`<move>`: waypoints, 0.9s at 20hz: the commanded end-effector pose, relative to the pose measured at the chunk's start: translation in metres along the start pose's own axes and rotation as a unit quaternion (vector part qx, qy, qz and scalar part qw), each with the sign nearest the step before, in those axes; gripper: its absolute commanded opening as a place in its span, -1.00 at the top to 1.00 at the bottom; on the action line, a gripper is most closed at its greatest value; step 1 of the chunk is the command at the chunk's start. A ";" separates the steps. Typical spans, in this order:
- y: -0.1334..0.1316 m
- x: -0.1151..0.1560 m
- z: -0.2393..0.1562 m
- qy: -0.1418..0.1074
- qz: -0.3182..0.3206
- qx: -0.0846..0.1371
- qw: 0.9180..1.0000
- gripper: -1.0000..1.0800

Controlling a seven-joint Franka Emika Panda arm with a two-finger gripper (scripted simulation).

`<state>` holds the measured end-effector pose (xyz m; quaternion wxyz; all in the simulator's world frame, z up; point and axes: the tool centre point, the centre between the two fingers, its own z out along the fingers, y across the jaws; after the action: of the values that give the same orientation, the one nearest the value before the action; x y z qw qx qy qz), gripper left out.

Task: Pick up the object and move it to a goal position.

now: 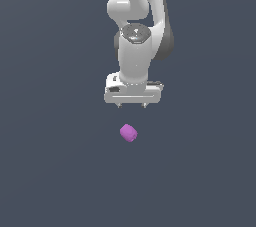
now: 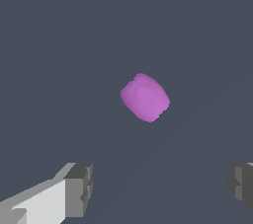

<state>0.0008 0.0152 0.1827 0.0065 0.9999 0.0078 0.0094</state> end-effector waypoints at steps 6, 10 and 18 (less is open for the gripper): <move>-0.010 -0.005 0.002 -0.009 -0.006 -0.002 1.000 -0.92; -0.019 -0.010 0.003 -0.016 -0.008 -0.005 1.000 -0.92; -0.017 -0.007 0.005 -0.016 -0.018 -0.004 1.000 -0.92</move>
<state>-0.0076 0.0329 0.1781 0.0112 0.9997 0.0214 -0.0061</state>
